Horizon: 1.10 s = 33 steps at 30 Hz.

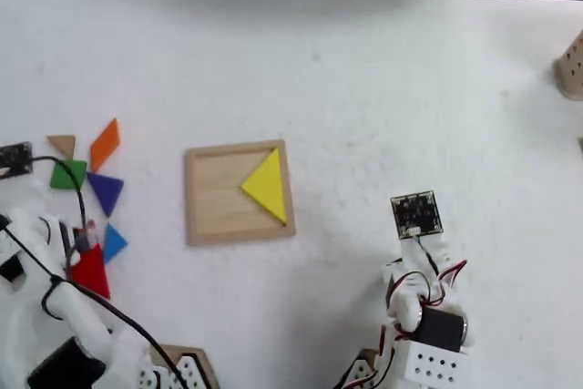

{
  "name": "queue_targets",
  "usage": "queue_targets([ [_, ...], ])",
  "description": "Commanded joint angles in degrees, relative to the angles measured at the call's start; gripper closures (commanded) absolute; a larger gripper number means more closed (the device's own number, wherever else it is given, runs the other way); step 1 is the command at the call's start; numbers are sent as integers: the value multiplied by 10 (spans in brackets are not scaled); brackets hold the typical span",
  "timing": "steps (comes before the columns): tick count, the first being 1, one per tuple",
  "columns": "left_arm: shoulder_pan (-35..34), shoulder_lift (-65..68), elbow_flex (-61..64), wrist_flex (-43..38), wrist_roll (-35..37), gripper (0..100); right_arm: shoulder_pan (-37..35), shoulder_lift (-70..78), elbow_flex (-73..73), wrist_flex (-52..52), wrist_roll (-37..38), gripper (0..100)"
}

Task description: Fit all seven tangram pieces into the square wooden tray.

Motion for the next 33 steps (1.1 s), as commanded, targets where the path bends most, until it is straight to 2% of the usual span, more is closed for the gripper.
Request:
queue_targets([
  [1,20,-33,25,1,11,755,3,-3,5,3,6,981],
  [9,17,-33,39,-25,10,752,3,-3,5,3,6,981],
  [15,-6,-33,64,-37,11,672,3,-3,5,3,6,981],
  [18,-30,-33,64,-37,11,685,3,-3,5,3,6,981],
  [23,-34,-29,74,-40,11,688,3,-3,5,3,6,981],
  [33,-32,89,13,-63,1,688,3,-3,5,3,6,981],
])
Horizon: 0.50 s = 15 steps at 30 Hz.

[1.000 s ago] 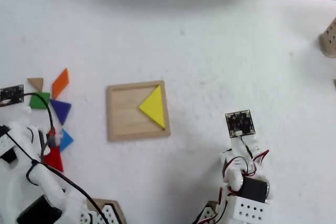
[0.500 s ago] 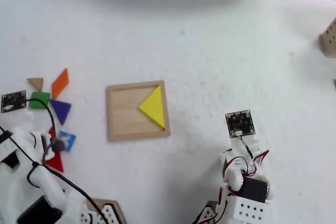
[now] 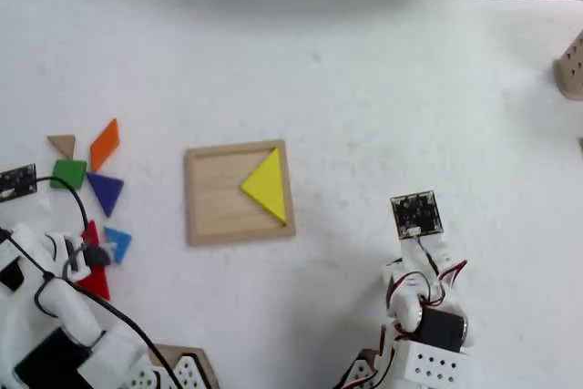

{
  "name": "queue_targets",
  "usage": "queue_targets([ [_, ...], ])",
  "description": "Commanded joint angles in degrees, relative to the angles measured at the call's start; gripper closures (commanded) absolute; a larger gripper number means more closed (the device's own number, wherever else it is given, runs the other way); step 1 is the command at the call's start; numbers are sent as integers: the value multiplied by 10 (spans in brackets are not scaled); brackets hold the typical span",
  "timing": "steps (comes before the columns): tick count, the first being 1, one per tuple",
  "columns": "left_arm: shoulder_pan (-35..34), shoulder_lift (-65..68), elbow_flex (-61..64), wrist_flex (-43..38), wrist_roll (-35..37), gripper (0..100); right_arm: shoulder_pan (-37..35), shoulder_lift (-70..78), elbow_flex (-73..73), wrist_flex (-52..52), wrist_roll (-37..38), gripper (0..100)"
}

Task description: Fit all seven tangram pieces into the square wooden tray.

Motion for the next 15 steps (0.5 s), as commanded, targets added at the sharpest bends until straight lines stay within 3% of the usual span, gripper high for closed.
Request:
queue_targets([
  [1,-3,49,-47,-15,-18,688,3,-3,5,3,6,981],
  [9,7,65,-53,-18,-50,692,3,-3,5,3,6,981],
  [15,28,67,-48,-75,-47,738,3,-3,5,3,6,981],
])
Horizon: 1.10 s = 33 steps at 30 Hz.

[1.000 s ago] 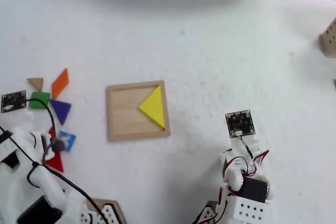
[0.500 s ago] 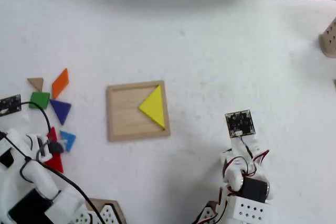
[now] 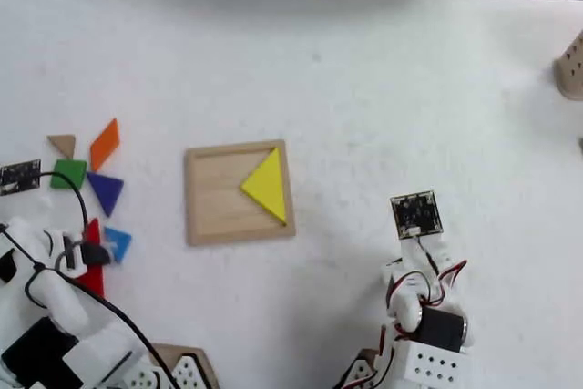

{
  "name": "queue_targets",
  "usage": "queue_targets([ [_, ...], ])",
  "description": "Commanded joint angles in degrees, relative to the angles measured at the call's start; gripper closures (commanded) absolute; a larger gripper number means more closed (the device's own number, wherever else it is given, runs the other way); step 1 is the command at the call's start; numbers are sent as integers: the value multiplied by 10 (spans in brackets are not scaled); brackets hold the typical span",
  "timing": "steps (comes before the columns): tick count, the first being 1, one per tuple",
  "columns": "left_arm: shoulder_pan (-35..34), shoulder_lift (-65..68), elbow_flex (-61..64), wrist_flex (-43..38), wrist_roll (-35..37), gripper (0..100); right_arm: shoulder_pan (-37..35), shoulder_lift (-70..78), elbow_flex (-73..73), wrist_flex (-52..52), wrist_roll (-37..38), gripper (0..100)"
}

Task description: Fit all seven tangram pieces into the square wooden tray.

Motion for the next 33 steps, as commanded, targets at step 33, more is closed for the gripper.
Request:
queue_targets([
  [33,38,1,-158,155,-2,895,3,-3,5,3,6,981],
])
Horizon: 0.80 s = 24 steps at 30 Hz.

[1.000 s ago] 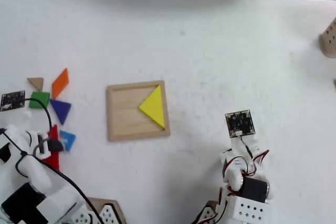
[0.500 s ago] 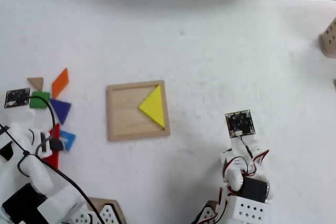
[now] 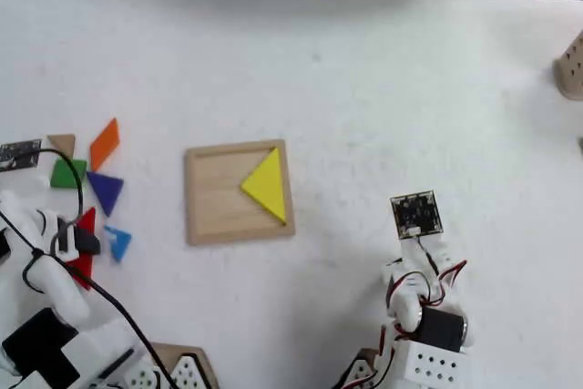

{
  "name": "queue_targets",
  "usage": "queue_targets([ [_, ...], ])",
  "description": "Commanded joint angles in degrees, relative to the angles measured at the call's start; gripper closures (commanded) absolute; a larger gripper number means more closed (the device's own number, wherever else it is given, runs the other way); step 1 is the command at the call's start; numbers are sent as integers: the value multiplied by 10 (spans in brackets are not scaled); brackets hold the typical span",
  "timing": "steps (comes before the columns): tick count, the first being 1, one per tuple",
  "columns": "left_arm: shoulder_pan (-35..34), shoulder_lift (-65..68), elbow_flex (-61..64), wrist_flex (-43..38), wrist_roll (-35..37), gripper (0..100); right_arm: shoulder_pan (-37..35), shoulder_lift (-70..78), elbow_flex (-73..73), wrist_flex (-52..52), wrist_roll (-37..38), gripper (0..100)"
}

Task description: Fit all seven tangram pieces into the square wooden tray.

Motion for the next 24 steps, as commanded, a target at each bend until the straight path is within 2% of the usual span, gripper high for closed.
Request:
queue_targets([
  [1,8,-7,-45,25,4,895,3,-3,5,3,6,981],
  [7,20,-7,-52,32,10,895,3,-3,5,3,6,981],
  [13,72,-7,-128,142,98,895,3,-3,5,3,6,981],
  [17,133,-7,-162,193,163,895,3,-3,5,3,6,981],
  [24,297,-7,-167,195,278,895,3,-3,5,3,6,981],
])
